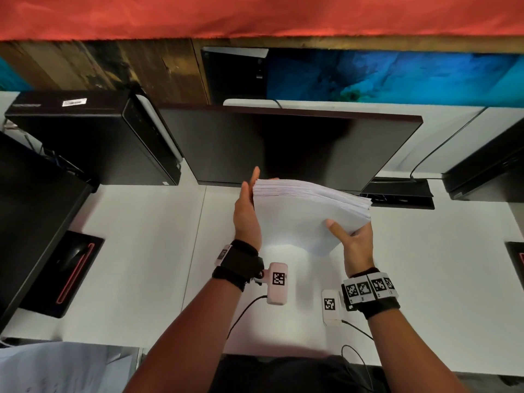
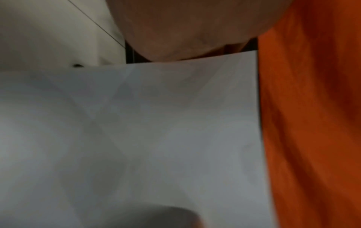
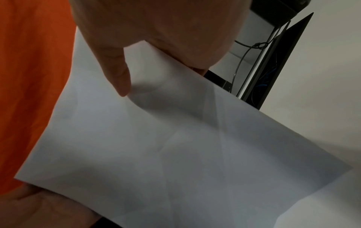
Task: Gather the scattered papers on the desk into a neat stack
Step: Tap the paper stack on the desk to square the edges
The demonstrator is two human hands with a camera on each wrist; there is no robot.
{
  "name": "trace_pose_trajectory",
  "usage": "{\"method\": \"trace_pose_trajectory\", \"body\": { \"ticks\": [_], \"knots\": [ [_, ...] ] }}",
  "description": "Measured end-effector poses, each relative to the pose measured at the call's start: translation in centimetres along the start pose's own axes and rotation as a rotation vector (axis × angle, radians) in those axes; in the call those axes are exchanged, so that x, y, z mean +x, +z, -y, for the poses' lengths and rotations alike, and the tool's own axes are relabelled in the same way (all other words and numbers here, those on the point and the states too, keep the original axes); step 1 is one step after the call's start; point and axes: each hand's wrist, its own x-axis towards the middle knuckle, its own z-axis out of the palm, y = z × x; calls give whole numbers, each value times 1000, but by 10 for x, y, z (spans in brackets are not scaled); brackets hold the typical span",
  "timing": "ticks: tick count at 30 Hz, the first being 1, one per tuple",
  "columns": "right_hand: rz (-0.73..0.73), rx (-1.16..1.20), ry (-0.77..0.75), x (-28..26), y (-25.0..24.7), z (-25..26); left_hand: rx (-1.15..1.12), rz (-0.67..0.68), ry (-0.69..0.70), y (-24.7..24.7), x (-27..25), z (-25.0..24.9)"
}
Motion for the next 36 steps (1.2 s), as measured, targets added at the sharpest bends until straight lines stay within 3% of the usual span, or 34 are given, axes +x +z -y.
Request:
{"method": "trace_pose_trajectory", "body": {
  "ticks": [4,8,13,15,20,23,29,34,36],
  "knots": [
    [-4,1,-4,-3,3,3,143,12,16,-2,1,6],
    [-42,-1,-15,-3,3,8,103,-5,-11,-5,-1,5],
    [-158,66,-70,-6,5,13,146,101,235,-6,-6,3],
    [-153,74,-47,-8,7,13,268,145,328,-9,-7,6],
    [-123,-5,-63,-12,13,19,397,166,207,-23,7,32],
    [-171,-107,-173,-15,12,29,388,140,169,-32,14,38],
    [-186,-725,-524,-18,9,40,384,146,63,-38,17,46],
    [-195,-711,-502,-17,6,41,379,158,49,-37,16,44],
    [-170,-598,-453,-13,2,37,382,162,54,-36,16,43]
  ]
}}
